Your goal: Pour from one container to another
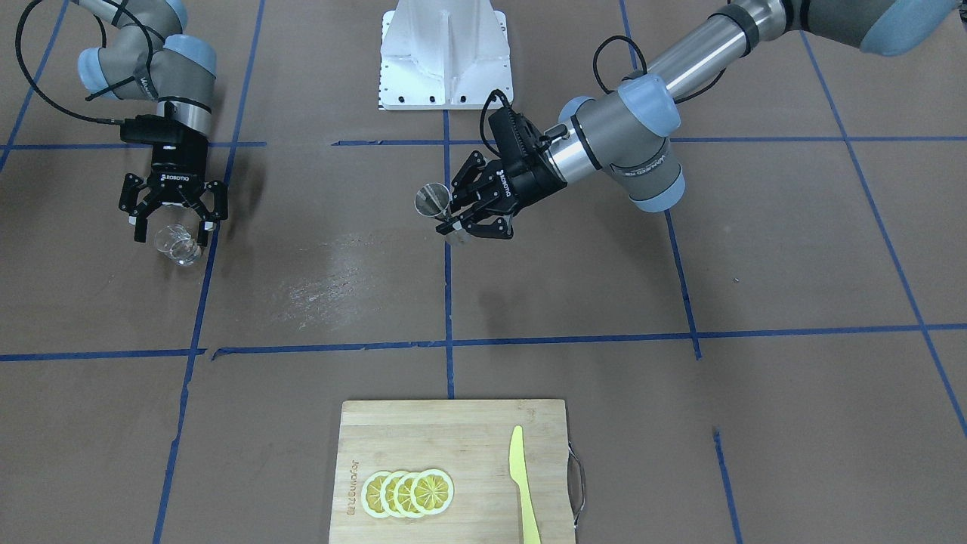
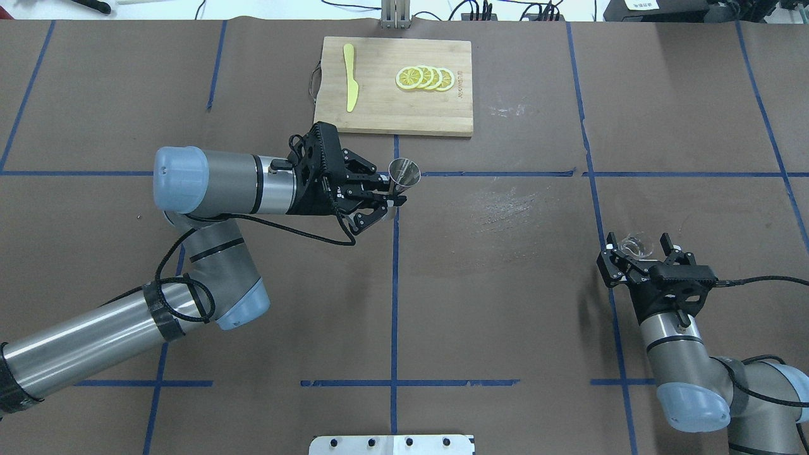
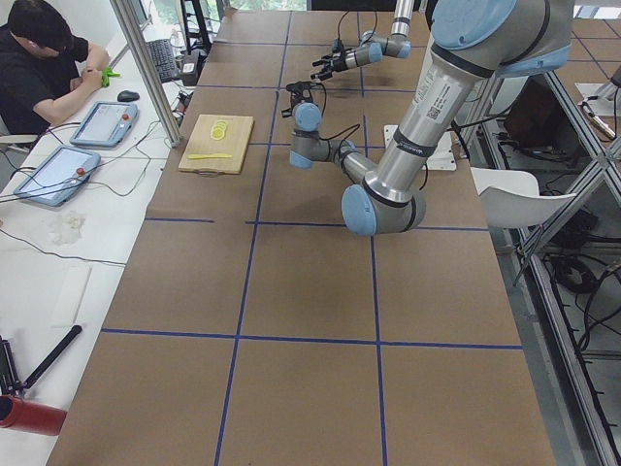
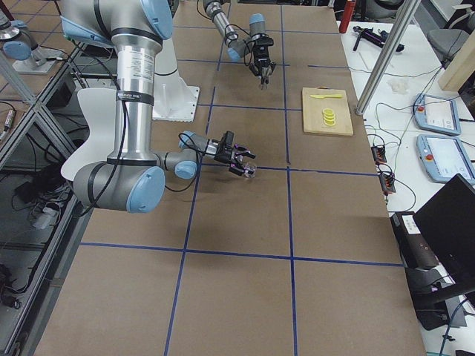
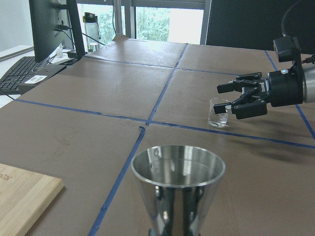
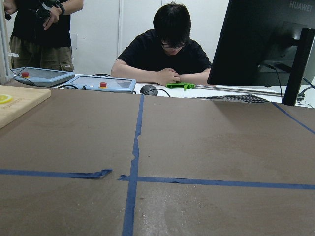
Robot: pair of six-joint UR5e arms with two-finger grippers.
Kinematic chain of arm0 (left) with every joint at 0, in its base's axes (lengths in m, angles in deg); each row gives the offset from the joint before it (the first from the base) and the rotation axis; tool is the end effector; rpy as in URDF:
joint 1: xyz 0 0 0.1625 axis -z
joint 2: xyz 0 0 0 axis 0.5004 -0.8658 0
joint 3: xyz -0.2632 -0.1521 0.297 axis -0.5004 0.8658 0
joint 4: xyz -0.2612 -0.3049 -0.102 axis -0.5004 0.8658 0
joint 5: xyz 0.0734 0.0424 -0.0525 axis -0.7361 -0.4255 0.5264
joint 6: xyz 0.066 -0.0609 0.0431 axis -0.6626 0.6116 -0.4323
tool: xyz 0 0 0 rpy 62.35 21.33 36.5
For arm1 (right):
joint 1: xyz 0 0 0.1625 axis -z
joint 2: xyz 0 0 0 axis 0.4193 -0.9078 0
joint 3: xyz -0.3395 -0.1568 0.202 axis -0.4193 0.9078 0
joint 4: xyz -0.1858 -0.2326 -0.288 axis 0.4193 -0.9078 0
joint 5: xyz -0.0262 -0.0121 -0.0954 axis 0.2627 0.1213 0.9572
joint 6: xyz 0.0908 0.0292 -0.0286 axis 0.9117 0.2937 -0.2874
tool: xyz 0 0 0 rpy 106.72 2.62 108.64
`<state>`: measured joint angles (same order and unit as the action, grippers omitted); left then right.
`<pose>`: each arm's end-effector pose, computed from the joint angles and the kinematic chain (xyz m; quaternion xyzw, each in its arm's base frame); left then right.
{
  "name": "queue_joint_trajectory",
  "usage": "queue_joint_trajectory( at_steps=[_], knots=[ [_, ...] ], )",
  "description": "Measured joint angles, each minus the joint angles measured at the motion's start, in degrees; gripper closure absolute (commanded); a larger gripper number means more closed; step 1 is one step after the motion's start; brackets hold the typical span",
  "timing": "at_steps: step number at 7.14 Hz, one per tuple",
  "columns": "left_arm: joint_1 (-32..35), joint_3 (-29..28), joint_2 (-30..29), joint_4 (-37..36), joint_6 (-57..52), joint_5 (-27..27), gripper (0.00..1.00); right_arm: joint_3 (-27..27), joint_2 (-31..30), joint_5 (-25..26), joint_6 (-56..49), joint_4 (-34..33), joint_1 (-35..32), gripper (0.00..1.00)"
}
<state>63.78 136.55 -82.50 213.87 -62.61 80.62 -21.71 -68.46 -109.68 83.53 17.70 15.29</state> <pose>0.5094 -0.4574 0.2233 0.5650 0.5468 0.3456 0.5122 -0.4011 -0.2927 0.5434 0.5301 -0.2447 0.2139 0.7832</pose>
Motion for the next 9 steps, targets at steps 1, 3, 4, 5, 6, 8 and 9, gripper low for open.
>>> queue_joint_trajectory(
  at_steps=[1, 3, 4, 5, 6, 8, 9],
  knots=[
    [0.0, 0.0, 0.0, 0.0, 0.0, 0.0, 1.0, 1.1, 0.3, 0.1, 0.0, 0.0, 0.0, 0.0],
    [0.0, 0.3, 0.0, 0.1, 0.4, 0.0, 1.0, 2.5, 0.4, 0.1, 0.1, 0.0, 0.1, 0.0],
    [0.0, 0.4, 0.0, 0.1, 0.6, 0.0, 1.0, 3.1, 0.4, 0.1, 0.2, 0.0, 0.2, 0.05],
    [0.0, 0.5, 0.0, 0.1, 0.7, 0.0, 1.0, 3.4, 0.5, 0.1, 0.2, 0.0, 0.3, 0.1],
    [0.0, 0.7, 0.0, 0.1, 0.8, 0.0, 1.0, 3.6, 0.6, 0.1, 0.3, 0.0, 0.4, 0.1],
    [0.0, 0.8, 0.3, 0.1, 0.8, 0.0, 1.0, 3.8, 0.8, 0.1, 0.3, 0.0, 0.5, 0.1],
    [0.0, 0.8, 0.3, 0.1, 0.9, 0.0, 1.0, 4.0, 0.8, 0.1, 0.3, 0.1, 0.7, 0.1]
  ],
)
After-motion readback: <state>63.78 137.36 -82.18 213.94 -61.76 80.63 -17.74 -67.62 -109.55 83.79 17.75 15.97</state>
